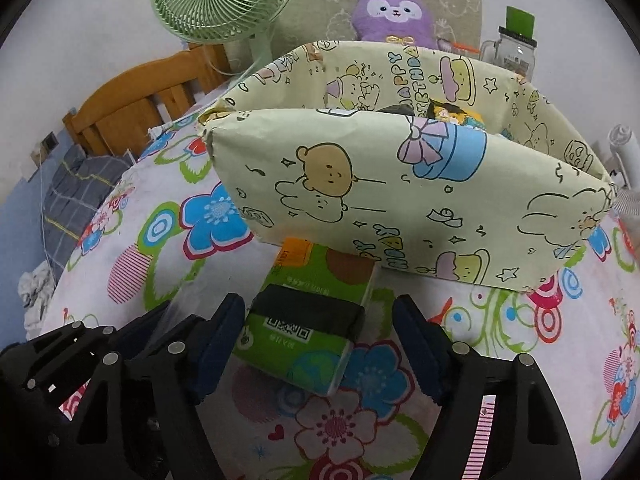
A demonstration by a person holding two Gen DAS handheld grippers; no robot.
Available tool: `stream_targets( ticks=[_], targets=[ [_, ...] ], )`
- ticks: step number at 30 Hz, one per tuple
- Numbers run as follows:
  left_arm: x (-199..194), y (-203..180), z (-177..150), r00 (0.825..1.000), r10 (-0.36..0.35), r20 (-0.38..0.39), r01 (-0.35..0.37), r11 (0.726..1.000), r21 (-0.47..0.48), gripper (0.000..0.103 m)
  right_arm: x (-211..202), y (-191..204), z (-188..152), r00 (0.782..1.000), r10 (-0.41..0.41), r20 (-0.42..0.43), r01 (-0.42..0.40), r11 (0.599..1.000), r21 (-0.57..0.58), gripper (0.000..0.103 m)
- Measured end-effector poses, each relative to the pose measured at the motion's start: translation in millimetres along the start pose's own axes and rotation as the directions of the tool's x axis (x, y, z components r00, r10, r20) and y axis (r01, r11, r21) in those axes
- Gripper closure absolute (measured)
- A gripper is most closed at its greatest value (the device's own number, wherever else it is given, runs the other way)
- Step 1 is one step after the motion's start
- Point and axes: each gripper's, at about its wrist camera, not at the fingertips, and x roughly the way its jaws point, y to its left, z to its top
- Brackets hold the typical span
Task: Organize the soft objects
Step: 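Close the right tool on the green tissue packet, then carry the plastic sheet in the left tool and tissue packet in the right over the fabric box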
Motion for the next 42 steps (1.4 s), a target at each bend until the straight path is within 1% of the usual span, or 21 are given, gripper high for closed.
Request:
stream_targets(
  ticks=[2, 4, 7, 9, 11, 13, 15, 17, 19, 21, 23, 31, 36, 42],
  targets=[
    [2, 0, 2, 1.000, -0.005, -0.002, 0.005, 1.000, -0.004, 0.091, 2, 0, 1, 1.000, 0.007, -0.005, -0.007, 1.000, 0.000, 0.028],
    [4, 1, 3, 1.000, -0.005, -0.004, 0.005, 1.000, -0.004, 0.091, 6, 0, 2, 1.000, 0.019, -0.014, -0.019, 1.000, 0.007, 0.036],
    [6, 0, 2, 1.000, 0.002, -0.007, -0.002, 1.000, -0.002, 0.089, 9, 2, 1, 1.000, 0.018, -0.018, -0.018, 1.000, 0.015, 0.039],
    [7, 1, 2, 1.000, 0.004, -0.010, -0.004, 1.000, -0.010, 0.080, 9, 3, 0, 1.000, 0.014, -0.016, -0.013, 1.000, 0.012, 0.042],
    [8, 2, 1, 1.000, 0.015, -0.010, -0.015, 1.000, -0.021, 0.066, 8, 1, -1, 1.000, 0.019, -0.015, -0.018, 1.000, 0.015, 0.043],
    [7, 3, 1, 0.999, 0.044, -0.006, -0.044, 0.999, -0.024, 0.061, 7, -1, -2, 1.000, 0.022, -0.014, -0.022, 1.000, 0.017, 0.044],
    [7, 4, -1, 0.998, 0.059, -0.004, -0.059, 0.998, -0.031, 0.051, 5, -3, -4, 1.000, 0.024, -0.012, -0.023, 1.000, 0.018, 0.045],
    [6, 4, -2, 0.997, 0.071, -0.001, -0.071, 0.997, -0.033, 0.032, 3, -4, -6, 1.000, 0.023, -0.012, -0.023, 1.000, 0.017, 0.045],
    [6, 3, -4, 0.996, 0.085, -0.004, -0.085, 0.996, -0.038, 0.029, 1, -5, -8, 1.000, 0.022, -0.012, -0.021, 1.000, 0.016, 0.045],
    [5, 2, -7, 0.998, 0.069, -0.007, -0.070, 0.997, -0.038, 0.027, -2, -9, -11, 1.000, 0.022, -0.011, -0.022, 0.999, 0.024, 0.045],
    [4, 1, -9, 0.997, 0.071, -0.007, -0.071, 0.997, -0.036, 0.025, -6, -13, -14, 1.000, 0.020, -0.009, -0.020, 0.999, 0.034, 0.045],
    [0, -10, -15, 0.997, 0.071, -0.013, -0.071, 0.997, -0.021, 0.025, -20, -29, -28, 1.000, 0.017, 0.000, -0.017, 0.998, 0.064, 0.045],
    [-11, -21, -18, 0.998, 0.064, 0.005, -0.063, 0.998, -0.014, 0.025, -28, -37, -34, 1.000, 0.018, 0.013, -0.019, 0.997, 0.077, 0.045],
    [-17, -35, -24, 0.998, 0.056, 0.002, -0.056, 0.998, 0.021, 0.025, -37, -46, -42, 1.000, 0.018, 0.022, -0.020, 0.996, 0.090, 0.045]
  ],
)
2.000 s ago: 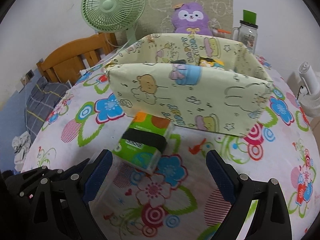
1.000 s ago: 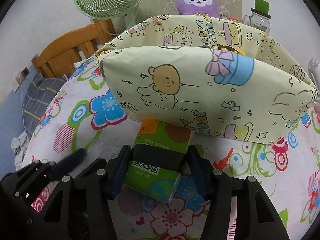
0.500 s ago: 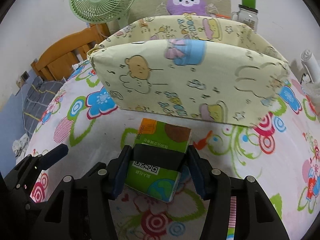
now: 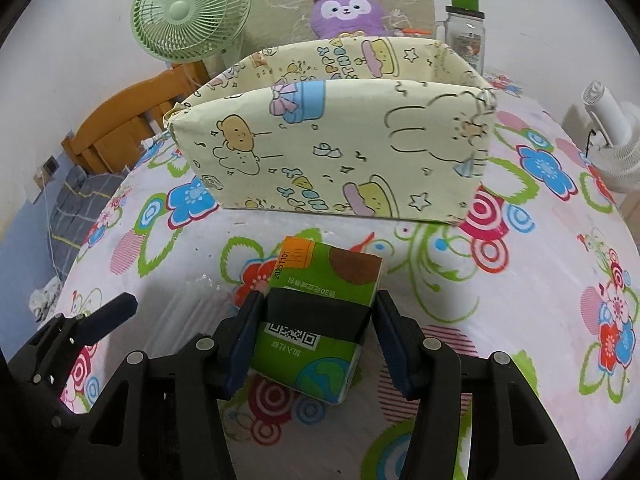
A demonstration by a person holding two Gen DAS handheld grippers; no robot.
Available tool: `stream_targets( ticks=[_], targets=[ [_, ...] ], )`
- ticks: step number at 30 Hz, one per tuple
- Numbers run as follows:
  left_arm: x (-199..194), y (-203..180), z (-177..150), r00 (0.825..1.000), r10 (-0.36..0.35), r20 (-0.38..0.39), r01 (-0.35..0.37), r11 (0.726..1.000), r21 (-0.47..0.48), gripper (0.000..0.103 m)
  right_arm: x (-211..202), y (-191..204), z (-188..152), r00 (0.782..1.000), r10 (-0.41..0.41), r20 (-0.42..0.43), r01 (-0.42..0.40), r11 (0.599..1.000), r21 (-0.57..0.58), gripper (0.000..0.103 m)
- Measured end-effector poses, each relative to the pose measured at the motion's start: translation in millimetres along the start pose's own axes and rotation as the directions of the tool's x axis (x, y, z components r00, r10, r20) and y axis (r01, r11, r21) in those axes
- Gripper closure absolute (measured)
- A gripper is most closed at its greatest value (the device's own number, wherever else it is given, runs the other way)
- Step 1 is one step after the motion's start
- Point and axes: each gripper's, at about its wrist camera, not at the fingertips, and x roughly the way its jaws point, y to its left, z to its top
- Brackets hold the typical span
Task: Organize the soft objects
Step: 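Carry the plastic sheet in the left tool and tissue packet in the right over the fabric box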
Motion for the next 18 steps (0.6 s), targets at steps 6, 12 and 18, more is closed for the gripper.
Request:
stream_targets(
  ticks=[6, 12, 18],
  targets=[
    [7, -12, -7, 0.999, -0.016, -0.035, 0.017, 1.000, 0.014, 0.039, -3, -6, -6, 1.000, 0.000, -0.005, 0.000, 1.000, 0.004, 0.045],
    [6, -20, -9, 0.999, -0.042, -0.032, 0.043, 0.999, 0.033, 0.074, -6, -8, -9, 1.000, 0.003, -0.004, -0.003, 1.000, 0.008, 0.045],
    [7, -22, -5, 0.997, -0.069, -0.031, 0.069, 0.998, 0.001, 0.082, -12, -12, -10, 1.000, -0.006, 0.004, 0.006, 1.000, 0.009, 0.045]
  ],
)
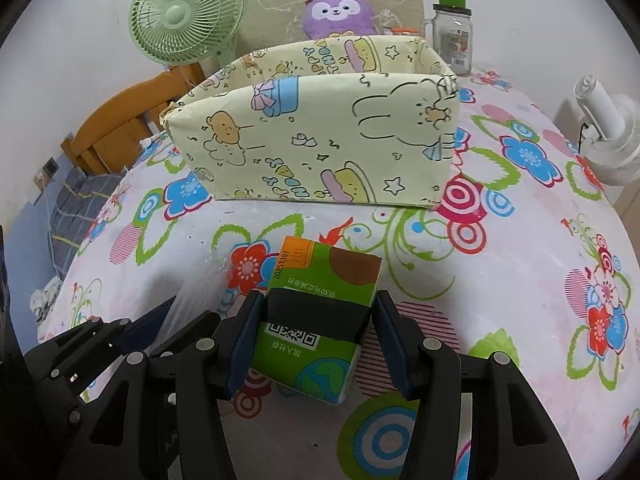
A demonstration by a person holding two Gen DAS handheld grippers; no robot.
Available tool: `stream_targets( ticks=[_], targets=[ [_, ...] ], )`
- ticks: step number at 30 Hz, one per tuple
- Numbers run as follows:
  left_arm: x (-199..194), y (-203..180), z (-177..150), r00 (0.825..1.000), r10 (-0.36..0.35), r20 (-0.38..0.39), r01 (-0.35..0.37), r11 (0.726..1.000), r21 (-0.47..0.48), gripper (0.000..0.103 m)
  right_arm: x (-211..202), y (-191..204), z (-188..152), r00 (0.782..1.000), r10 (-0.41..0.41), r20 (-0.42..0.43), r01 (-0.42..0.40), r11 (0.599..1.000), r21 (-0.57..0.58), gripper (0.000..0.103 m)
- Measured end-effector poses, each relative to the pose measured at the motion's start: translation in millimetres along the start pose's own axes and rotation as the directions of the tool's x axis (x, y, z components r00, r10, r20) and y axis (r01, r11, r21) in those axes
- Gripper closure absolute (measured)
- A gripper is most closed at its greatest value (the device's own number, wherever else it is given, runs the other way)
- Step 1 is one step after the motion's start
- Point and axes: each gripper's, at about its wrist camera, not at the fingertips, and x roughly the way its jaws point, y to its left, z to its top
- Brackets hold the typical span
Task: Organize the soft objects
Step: 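Carry the plastic sheet in the left tool and tissue packet in the right over the fabric box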
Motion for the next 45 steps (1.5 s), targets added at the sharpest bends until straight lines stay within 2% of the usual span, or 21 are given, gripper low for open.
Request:
stream_targets(
  ticks=[10, 22, 45],
  targets=[
    [-12, -22, 14, 0.998, -0.037, 0.056, 0.034, 0.998, 0.048, 0.087, -20, -8, 2, 0.999, -0.018, 0.045, 0.017, 1.000, 0.014, 0.045],
    [-34, -37, 23, 0.994, -0.041, 0.104, 0.034, 0.997, 0.070, 0.088, -51, -12, 10, 0.994, -0.026, 0.105, 0.024, 0.999, 0.022, 0.045],
    [-92, -54, 55, 0.973, -0.048, 0.224, 0.026, 0.995, 0.098, 0.088, -117, -9, 38, 0.968, -0.023, 0.249, 0.026, 1.000, -0.009, 0.045]
  ],
)
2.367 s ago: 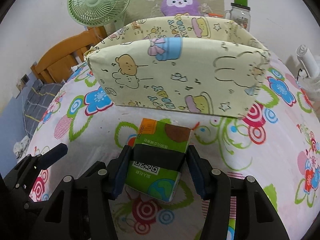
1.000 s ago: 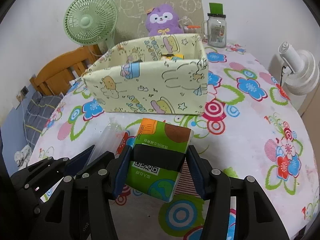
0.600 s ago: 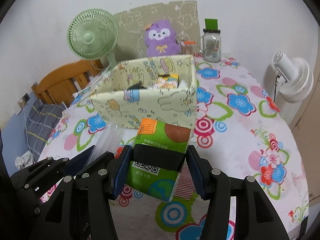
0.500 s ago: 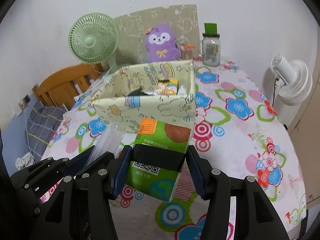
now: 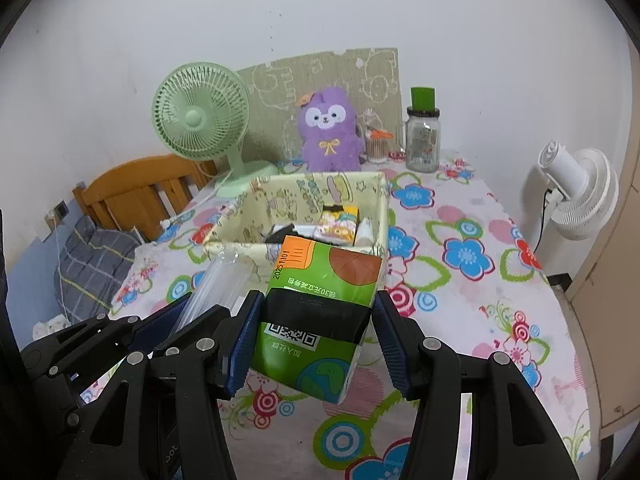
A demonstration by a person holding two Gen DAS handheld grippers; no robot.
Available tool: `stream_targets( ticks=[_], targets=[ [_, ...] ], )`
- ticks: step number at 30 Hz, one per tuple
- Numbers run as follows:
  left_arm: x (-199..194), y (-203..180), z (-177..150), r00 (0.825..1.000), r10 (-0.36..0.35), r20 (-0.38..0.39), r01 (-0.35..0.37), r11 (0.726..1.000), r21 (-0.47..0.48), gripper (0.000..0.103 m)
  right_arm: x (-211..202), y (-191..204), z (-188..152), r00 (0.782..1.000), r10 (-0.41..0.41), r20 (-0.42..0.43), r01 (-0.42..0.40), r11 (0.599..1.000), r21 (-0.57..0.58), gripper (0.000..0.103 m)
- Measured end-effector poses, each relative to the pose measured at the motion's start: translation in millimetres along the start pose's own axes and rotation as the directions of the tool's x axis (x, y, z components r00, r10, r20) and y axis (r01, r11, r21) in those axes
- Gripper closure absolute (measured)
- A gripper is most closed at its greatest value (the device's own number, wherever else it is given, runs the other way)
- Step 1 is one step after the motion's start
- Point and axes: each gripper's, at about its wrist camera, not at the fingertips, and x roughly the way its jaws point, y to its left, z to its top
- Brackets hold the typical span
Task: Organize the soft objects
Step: 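Carry the plastic sheet in the left tool and tissue packet in the right over the fabric box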
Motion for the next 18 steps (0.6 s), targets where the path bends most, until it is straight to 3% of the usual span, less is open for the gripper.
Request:
stream_targets(
  ticks=[18],
  targets=[
    [-11, 4, 33, 0.998, 0.000, 0.065, -0.001, 1.000, 0.014, 0.088, -11, 4, 35, 0.998, -0.014, 0.060, 0.015, 1.000, -0.015, 0.045]
  ],
)
